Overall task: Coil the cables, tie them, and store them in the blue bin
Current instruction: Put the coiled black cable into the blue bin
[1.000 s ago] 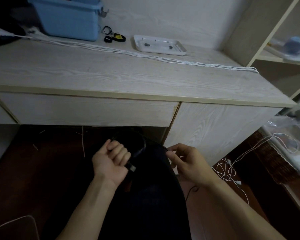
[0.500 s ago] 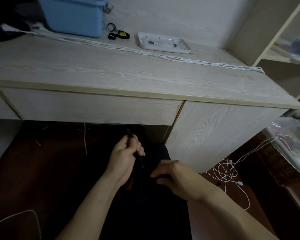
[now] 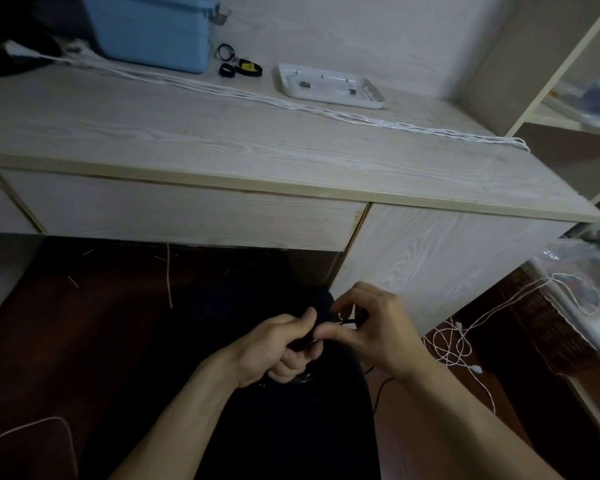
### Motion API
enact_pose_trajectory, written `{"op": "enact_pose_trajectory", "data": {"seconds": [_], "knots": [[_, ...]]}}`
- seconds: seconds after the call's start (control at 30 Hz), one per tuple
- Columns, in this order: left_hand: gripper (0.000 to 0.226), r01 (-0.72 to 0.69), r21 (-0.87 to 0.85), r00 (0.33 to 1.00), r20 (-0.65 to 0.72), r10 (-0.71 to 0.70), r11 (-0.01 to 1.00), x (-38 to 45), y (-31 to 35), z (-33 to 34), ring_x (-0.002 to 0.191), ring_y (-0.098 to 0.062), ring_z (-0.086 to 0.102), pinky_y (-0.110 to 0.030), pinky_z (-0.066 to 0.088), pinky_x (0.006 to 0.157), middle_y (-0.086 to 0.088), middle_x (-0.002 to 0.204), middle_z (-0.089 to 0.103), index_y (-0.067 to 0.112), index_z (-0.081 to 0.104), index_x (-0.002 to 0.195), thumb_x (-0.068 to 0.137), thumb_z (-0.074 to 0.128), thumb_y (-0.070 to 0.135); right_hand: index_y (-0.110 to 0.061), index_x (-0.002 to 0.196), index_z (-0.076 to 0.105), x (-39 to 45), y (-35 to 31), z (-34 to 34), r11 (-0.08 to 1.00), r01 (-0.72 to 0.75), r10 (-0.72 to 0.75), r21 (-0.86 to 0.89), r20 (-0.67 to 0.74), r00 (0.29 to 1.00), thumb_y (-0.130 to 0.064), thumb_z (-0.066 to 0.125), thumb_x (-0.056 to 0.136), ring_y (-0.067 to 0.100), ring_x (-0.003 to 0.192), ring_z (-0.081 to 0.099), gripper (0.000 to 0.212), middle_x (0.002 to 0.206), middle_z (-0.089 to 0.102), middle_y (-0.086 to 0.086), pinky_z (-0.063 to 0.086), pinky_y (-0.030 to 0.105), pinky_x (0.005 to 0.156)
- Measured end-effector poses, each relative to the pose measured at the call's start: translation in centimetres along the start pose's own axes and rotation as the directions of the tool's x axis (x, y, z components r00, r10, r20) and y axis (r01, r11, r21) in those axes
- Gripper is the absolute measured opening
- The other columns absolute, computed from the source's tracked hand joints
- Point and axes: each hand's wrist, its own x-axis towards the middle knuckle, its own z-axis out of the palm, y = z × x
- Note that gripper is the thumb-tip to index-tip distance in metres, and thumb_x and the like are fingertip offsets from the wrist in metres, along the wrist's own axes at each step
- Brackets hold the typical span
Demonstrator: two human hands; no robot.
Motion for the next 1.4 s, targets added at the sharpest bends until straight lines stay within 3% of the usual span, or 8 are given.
{"op": "enact_pose_trajectory", "data": {"seconds": [0.13,0.27,0.5,0.6,0.9,1.03,1.2,1.4], "knots": [[0.044,-0.091,-0.188,0.996,-0.032,0.087,0.978,0.0,0.1,-0.3,0.041,-0.011,0.011,-0.028,0.009,0.042,0.003,0.05,0.019,0.021,0.04,0.061,0.098,0.044,0.044,-0.014,0.1,0.073,-0.3,1.2,0.3,0.982,-0.075,0.052,0.174,0.133,0.99,-0.062,0.051,0.093,0.006,0.077,0.06,0.053,0.093,0.058,-0.007,0.044,0.012,0.065],[0.046,-0.159,-0.359,0.973,-0.216,0.084,0.92,0.3,0.1,-0.2,0.044,-0.012,0.01,-0.027,0.012,0.044,0.004,0.05,0.016,0.02,0.034,0.059,0.099,0.047,0.041,0.008,0.104,0.054,-0.8,0.0,0.5,0.718,-0.442,0.204,0.537,0.445,0.872,-0.043,0.037,0.104,0.008,0.048,0.046,0.054,0.073,0.056,0.002,0.037,0.016,0.046],[0.038,-0.171,-0.68,0.964,-0.266,-0.023,0.713,1.6,0.5,1.2,0.045,-0.011,0.015,-0.027,0.019,0.045,0.004,0.056,0.017,0.011,0.052,0.064,0.095,0.038,0.029,-0.007,0.076,0.054,0.0,-0.8,1.4,0.589,-0.447,0.407,0.673,0.231,0.884,-0.036,0.042,0.097,0.003,0.039,0.029,0.037,0.048,0.037,-0.007,0.026,0.014,0.039],[0.035,-0.218,-0.698,0.942,-0.333,-0.039,0.682,1.7,0.4,1.2,0.044,-0.009,0.01,-0.026,0.012,0.043,0.006,0.054,0.015,0.015,0.047,0.061,0.093,0.038,0.027,-0.005,0.084,0.064,-0.1,-0.7,1.2,0.549,-0.47,0.43,0.691,0.25,0.868,-0.033,0.05,0.096,0.008,0.037,0.037,0.034,0.056,0.054,0.001,0.029,0.018,0.036],[0.045,-0.663,-0.671,0.673,-0.728,-0.129,0.331,0.5,0.7,-2.4,0.036,-0.01,0.012,-0.026,0.011,0.035,0.007,0.047,0.017,0.023,0.033,0.049,0.094,0.028,0.024,-0.02,0.097,0.064,-0.7,3.1,-0.3,0.874,-0.446,0.398,0.191,0.242,0.885,-0.041,0.063,0.093,0.009,0.064,0.065,0.022,0.083,0.069,-0.002,0.052,0.023,0.06],[0.038,-0.749,-0.609,0.591,-0.792,-0.152,0.262,0.4,0.8,-3.3,0.044,-0.011,0.016,-0.026,0.02,0.044,0.006,0.054,0.021,0.017,0.042,0.061,0.096,0.03,0.025,-0.019,0.099,0.056,-0.6,3.9,0.1,0.845,-0.522,0.534,-0.111,0.181,0.826,-0.043,0.054,0.099,0.001,0.06,0.059,0.024,0.076,0.063,-0.005,0.041,0.011,0.05],[0.028,-0.736,-0.537,0.571,-0.82,-0.048,0.413,1.4,0.8,-2.8,0.053,-0.012,0.029,-0.028,0.028,0.061,0.003,0.061,0.033,0.015,0.046,0.079,0.1,0.03,0.024,-0.019,0.096,0.064,-1.0,1.3,1.0,0.964,-0.22,0.259,-0.146,0.35,0.9,-0.037,0.06,0.097,0.001,0.069,0.059,0.019,0.084,0.063,-0.009,0.047,0.017,0.061],[0.018,-0.468,-0.184,0.622,-0.763,0.174,0.864,2.2,-0.6,-1.7,0.066,-0.016,0.048,-0.03,0.04,0.075,-0.001,0.068,0.051,0.009,0.056,0.093,0.104,0.042,0.012,-0.022,0.109,0.07,-1.5,-1.1,2.5,0.999,0.041,-0.038,0.005,0.505,0.863,-0.029,0.058,0.097,0.008,0.09,0.057,0.018,0.107,0.054,-0.005,0.048,0.023,0.082]]}}
